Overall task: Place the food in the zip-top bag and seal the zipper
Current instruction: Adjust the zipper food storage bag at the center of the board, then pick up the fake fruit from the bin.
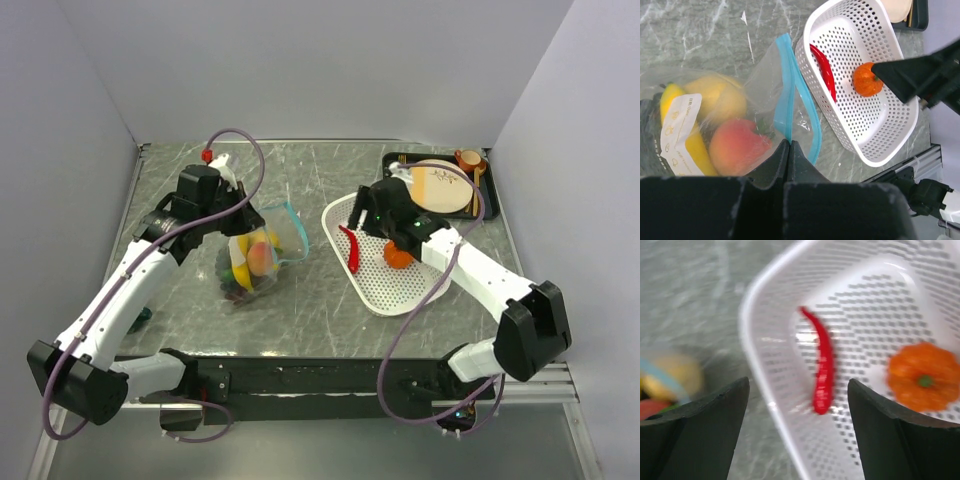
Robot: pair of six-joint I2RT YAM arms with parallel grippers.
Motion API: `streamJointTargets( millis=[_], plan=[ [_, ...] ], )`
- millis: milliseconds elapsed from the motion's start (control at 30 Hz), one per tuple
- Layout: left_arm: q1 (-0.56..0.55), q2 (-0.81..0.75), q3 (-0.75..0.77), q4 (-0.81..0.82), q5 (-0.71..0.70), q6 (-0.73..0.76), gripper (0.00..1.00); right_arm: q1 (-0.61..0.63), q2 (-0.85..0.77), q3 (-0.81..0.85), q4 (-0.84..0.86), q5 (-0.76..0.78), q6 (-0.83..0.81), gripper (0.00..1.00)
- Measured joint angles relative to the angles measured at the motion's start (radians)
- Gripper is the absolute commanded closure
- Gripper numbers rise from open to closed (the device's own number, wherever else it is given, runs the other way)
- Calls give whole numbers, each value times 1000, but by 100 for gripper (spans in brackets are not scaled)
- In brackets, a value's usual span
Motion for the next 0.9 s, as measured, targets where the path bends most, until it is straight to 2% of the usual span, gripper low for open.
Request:
streamJointTargets(
  millis=[133, 567, 900],
  plan=[
    [0, 0, -2, 4, 11, 1, 99, -65, 50, -15, -78, 75, 3, 2],
    [0, 0, -7, 8, 12, 1, 99, -138, 166, -18, -177, 183, 2, 0],
    [0, 0, -9, 11, 11, 1, 99, -208, 223, -73, -143, 153, -10, 0]
  ],
)
